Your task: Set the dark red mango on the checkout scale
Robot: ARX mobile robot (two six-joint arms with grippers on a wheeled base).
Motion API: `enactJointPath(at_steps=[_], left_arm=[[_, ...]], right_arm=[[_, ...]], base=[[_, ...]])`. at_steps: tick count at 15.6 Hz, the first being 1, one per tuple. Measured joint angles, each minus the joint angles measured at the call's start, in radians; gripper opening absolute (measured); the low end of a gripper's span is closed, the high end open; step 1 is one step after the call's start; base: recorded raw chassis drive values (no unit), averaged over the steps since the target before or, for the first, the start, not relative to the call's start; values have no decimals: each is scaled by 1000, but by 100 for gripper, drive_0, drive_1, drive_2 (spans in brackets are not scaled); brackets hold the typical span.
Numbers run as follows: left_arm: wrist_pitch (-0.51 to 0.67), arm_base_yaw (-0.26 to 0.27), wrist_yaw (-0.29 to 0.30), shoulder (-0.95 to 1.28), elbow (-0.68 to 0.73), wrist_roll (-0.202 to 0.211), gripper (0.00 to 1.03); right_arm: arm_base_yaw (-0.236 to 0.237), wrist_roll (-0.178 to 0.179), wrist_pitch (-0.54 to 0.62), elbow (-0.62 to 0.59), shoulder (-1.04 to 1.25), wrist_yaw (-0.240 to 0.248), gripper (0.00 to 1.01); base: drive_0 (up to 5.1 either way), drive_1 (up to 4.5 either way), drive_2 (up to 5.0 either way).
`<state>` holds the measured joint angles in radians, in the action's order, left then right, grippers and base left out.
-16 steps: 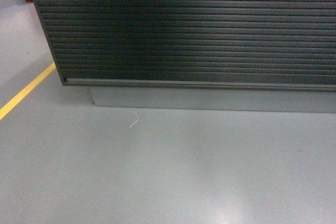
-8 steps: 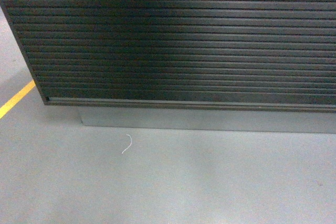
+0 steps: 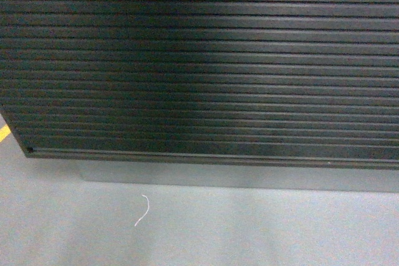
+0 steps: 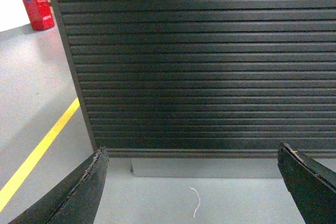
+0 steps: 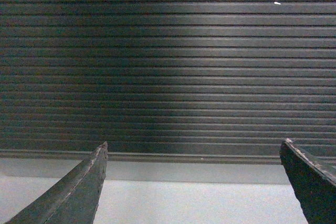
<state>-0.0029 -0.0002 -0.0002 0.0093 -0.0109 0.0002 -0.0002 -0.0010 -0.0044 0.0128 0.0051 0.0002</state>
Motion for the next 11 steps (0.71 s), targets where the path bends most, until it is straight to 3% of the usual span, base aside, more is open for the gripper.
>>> enactJointPath(at_steps=[10,11], left_arm=[[-1,0,0,0,0,0,98],[-1,0,0,0,0,0,98]], right_arm=[[0,0,0,0,0,0,98],[0,0,0,0,0,0,98]], base=[[-10,392,-411],[0,0,0]])
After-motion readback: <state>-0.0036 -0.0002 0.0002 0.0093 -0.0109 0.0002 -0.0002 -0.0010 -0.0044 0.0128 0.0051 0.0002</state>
